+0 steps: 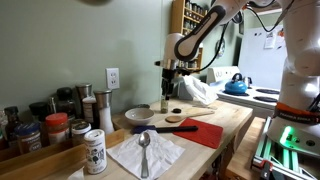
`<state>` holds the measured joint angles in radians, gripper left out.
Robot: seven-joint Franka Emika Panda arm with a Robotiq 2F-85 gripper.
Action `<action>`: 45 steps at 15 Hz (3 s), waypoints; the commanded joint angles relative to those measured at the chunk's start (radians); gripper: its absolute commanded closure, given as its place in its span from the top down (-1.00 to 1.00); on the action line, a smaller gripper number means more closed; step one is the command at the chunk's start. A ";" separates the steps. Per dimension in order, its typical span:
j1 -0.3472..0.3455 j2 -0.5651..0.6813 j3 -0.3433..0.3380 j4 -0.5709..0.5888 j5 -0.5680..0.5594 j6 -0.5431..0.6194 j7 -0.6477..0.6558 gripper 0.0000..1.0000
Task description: Remove the lid of the spice bottle near the wooden cooking spoon and put it on the countertop next to the spice bottle, pick up the spice bottle and put it on top of the lid
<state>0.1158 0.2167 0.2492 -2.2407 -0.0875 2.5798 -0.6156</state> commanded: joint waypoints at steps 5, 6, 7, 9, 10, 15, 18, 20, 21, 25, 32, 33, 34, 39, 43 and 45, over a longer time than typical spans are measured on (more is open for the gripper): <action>0.002 0.057 -0.007 0.044 -0.011 -0.013 -0.001 0.53; 0.002 0.061 -0.006 0.046 -0.012 -0.012 -0.001 0.50; 0.001 0.064 -0.006 0.049 -0.011 -0.014 -0.002 0.37; -0.001 0.070 -0.003 0.052 -0.009 -0.013 -0.006 0.01; 0.000 0.072 -0.004 0.054 -0.011 -0.014 -0.006 -0.13; -0.004 0.057 -0.003 0.050 -0.008 -0.030 -0.006 -0.43; -0.010 0.026 -0.001 0.032 0.000 -0.040 -0.010 -0.43; -0.018 -0.010 0.002 0.015 0.013 -0.056 -0.020 -0.43; -0.019 -0.034 0.002 0.007 0.018 -0.076 -0.019 -0.43; -0.017 -0.117 -0.011 -0.024 0.030 -0.160 -0.018 -0.43; -0.014 -0.152 -0.058 -0.102 0.072 -0.187 -0.006 -0.43; -0.014 -0.150 -0.061 -0.109 0.081 -0.177 -0.011 -0.43; -0.014 -0.147 -0.066 -0.117 0.081 -0.168 0.004 -0.43; -0.018 -0.157 -0.076 -0.157 0.144 -0.074 0.000 -0.43; -0.015 -0.152 -0.076 -0.173 0.159 -0.030 0.005 -0.43; -0.015 -0.149 -0.076 -0.179 0.158 -0.021 0.010 -0.43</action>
<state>0.1006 0.0894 0.1732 -2.3835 0.0497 2.5298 -0.6103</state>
